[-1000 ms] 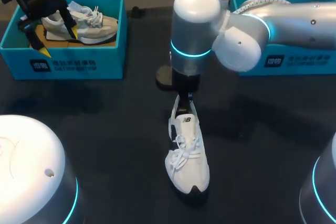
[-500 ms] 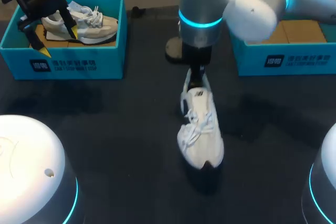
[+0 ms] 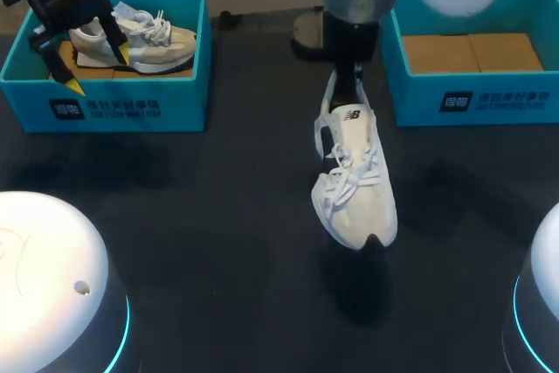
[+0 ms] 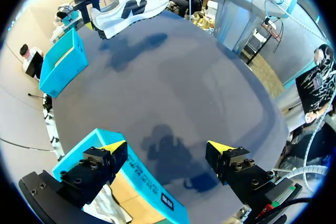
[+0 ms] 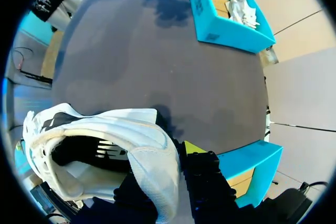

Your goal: Take the shoe out of the shoebox, open the shoe tongue, remove and reinsert the insole, then place the shoe into the shoebox

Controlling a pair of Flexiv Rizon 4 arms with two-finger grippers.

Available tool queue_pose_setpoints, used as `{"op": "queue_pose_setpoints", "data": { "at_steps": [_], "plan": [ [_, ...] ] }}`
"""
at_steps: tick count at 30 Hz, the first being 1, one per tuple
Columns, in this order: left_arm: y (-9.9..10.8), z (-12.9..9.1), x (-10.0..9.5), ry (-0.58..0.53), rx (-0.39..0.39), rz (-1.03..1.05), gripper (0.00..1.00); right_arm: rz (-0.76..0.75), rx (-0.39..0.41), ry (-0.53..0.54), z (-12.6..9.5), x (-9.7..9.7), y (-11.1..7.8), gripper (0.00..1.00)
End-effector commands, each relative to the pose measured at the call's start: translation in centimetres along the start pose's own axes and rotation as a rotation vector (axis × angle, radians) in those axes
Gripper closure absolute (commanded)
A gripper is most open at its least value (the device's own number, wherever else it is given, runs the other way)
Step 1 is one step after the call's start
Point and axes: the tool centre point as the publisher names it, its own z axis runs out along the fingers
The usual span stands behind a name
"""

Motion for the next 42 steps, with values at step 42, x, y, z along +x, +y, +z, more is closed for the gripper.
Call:
{"op": "queue_pose_setpoints", "data": {
  "at_steps": [42],
  "plan": [
    [0.0, 0.0, 0.1, 0.000, -0.003, 0.000, 0.00, -0.088, 0.192, -0.118, -9.0, -30.3, -17.7, 1.00]
  ]
}}
